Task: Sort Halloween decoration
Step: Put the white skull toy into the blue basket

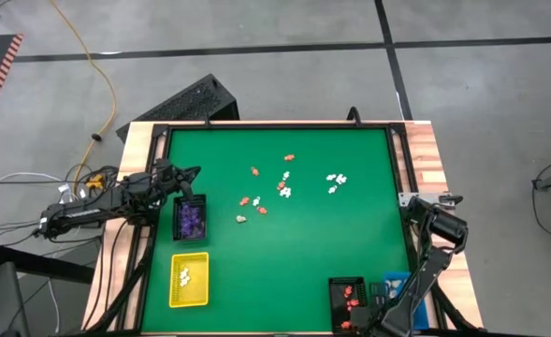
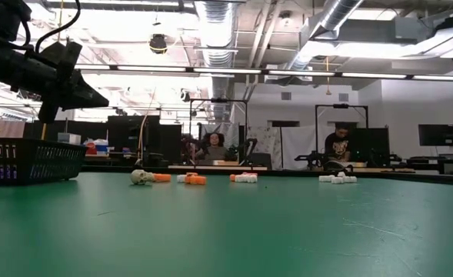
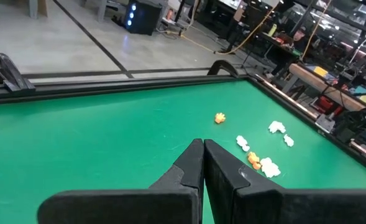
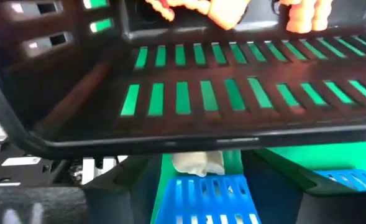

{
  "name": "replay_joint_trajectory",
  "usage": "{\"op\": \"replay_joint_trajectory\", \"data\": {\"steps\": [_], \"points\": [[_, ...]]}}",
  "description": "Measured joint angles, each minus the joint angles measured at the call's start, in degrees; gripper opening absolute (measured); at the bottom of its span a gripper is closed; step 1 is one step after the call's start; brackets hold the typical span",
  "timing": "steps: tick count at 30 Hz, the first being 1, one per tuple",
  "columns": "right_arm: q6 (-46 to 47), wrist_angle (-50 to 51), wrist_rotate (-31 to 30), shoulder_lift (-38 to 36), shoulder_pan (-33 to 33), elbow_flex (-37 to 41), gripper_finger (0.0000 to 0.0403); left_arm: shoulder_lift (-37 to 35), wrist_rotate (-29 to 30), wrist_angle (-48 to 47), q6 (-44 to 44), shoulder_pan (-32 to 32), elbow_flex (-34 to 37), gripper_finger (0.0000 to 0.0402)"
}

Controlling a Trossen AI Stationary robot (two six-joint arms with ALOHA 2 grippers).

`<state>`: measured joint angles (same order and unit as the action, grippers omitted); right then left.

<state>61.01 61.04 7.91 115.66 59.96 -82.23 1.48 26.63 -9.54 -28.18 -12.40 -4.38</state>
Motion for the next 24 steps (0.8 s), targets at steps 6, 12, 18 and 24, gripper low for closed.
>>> {"op": "replay_joint_trajectory", "data": {"steps": [6,12,18,24], "points": [[0.1,-0.1,0.5,0.0,0.0,0.0,0.016,0.0,0.5,0.0,-0.2,0.0,0.0,0.0],[0.0,0.1,1.1,0.0,-0.9,0.0,0.0086,0.0,0.5,0.0,-0.2,0.0,0.0,0.0],[-0.1,0.4,1.4,-0.2,-1.9,0.0,0.0066,0.0,0.5,0.0,-0.2,0.0,0.0,0.0],[-1.0,1.6,1.3,-0.2,-2.7,-0.8,0.0061,0.0,0.5,0.0,-0.1,0.0,0.0,0.0]]}}
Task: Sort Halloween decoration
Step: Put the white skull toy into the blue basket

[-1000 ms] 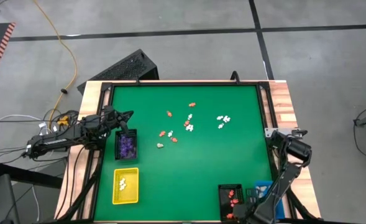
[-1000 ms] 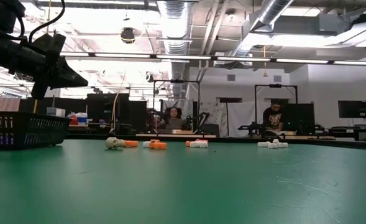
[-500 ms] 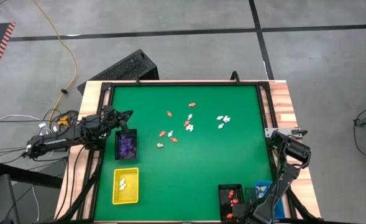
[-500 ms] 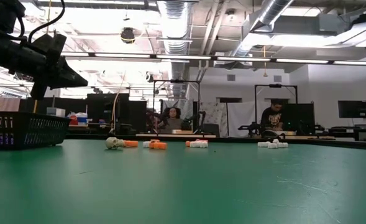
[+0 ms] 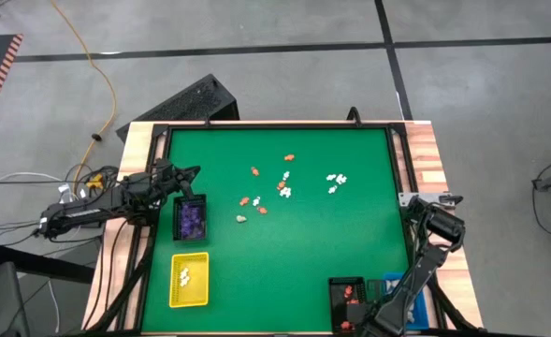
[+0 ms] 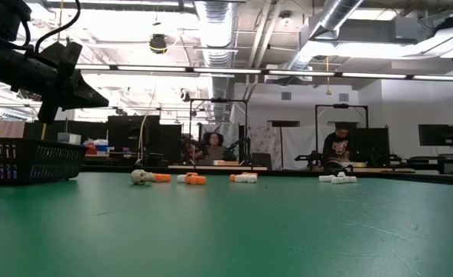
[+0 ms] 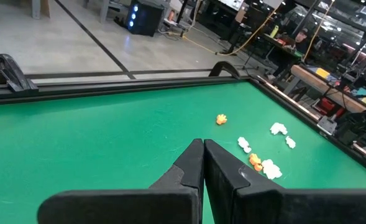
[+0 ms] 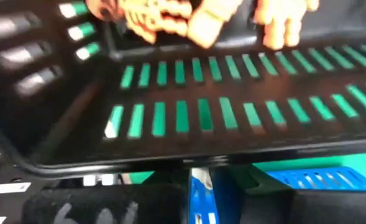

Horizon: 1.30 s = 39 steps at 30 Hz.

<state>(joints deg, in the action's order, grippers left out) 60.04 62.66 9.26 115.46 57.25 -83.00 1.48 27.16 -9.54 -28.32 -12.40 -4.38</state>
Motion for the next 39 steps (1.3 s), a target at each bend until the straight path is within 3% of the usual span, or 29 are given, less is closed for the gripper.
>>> {"op": "replay_joint_trajectory", "data": {"steps": [11,14,23,30,39], "points": [[-0.3,12.0,-4.5,-0.1,0.0,-7.8,0.0008,0.0,0.0,0.0,0.0,0.0,0.0,0.0],[1.2,11.7,-4.6,-0.1,0.6,-9.6,0.001,0.0,0.0,0.0,0.0,0.0,0.0,0.0],[19.8,2.2,-4.9,-0.1,4.3,-9.3,0.0111,0.0,0.0,0.0,0.0,0.0,0.0,0.0],[22.2,-1.7,-5.6,0.0,5.8,-9.3,0.0202,0.0,0.0,0.1,0.0,0.0,0.0,0.0],[25.0,-2.1,-8.7,0.2,7.7,-6.6,0.0234,0.0,0.0,0.1,0.0,0.0,0.0,0.0]]}}
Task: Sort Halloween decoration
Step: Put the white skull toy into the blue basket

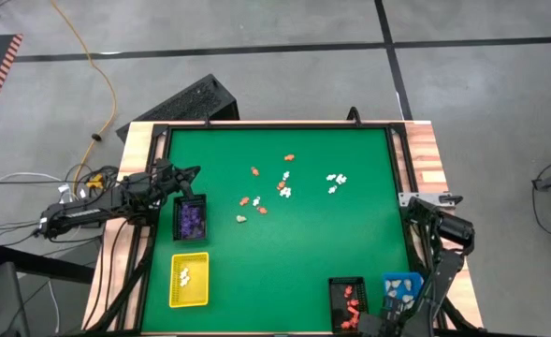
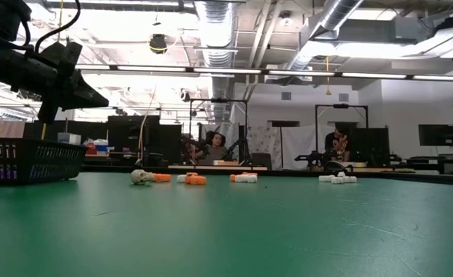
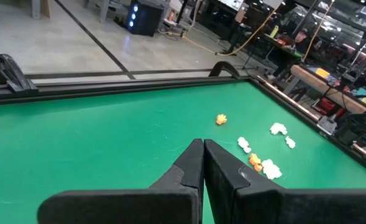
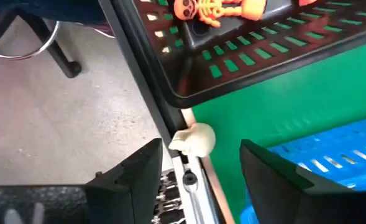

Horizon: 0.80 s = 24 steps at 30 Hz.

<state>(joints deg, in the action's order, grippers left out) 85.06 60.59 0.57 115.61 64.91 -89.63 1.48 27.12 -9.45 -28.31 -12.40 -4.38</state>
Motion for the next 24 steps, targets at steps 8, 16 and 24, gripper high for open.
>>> {"op": "replay_joint_trajectory", "data": {"steps": [8,16,24], "points": [[-0.9,-3.7,-0.3,0.0,0.6,2.3,0.0235,0.0,-1.3,0.0,0.4,0.0,0.0,0.0],[-2.8,-4.5,0.5,0.0,0.7,3.1,0.0235,0.0,-1.3,0.0,0.2,0.0,0.0,0.0],[-5.7,-5.9,1.4,0.0,1.0,3.1,0.0235,0.0,-1.3,0.0,0.2,0.0,0.0,0.0]]}}
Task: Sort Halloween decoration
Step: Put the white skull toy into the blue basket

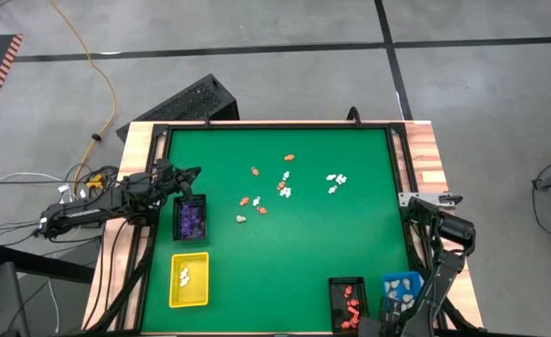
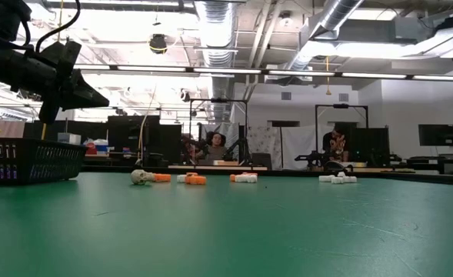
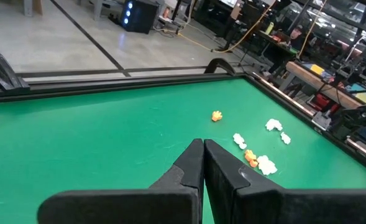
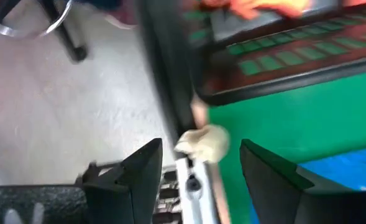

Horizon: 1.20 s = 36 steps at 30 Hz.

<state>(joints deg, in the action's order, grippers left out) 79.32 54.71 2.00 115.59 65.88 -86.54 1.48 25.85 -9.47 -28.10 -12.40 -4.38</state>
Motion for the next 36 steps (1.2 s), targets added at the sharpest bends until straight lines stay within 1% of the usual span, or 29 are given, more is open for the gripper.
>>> {"op": "replay_joint_trajectory", "data": {"steps": [5,7,10,17,22,25,30,36], "points": [[-9.3,0.3,6.6,0.0,-2.7,0.0,0.0234,0.0,0.0,0.0,0.0,0.0,0.0,0.0],[-12.7,0.8,7.3,0.0,-3.9,0.0,0.0234,0.0,0.0,0.0,0.0,0.0,0.0,0.0],[-14.7,1.2,7.0,0.0,-4.9,0.0,0.0233,0.0,0.0,0.0,0.0,0.0,0.0,0.0],[-11.9,-1.1,7.0,0.0,-3.6,0.0,0.0233,0.0,0.0,0.0,0.8,0.0,0.0,0.0],[-11.8,-0.3,6.7,0.0,-3.1,0.2,0.0233,0.0,-0.1,0.0,0.5,0.0,0.0,0.0],[-10.6,-1.9,5.5,0.0,-2.9,1.8,0.0233,0.0,-0.1,0.0,0.5,0.0,0.0,0.0],[-8.9,-7.3,5.7,-0.1,-3.1,5.1,0.0233,0.0,-0.1,0.0,0.5,0.0,0.0,0.0],[-8.9,-6.0,5.7,-0.1,-2.8,5.2,0.0231,0.0,-0.2,0.0,-0.2,0.0,0.0,0.0]]}}
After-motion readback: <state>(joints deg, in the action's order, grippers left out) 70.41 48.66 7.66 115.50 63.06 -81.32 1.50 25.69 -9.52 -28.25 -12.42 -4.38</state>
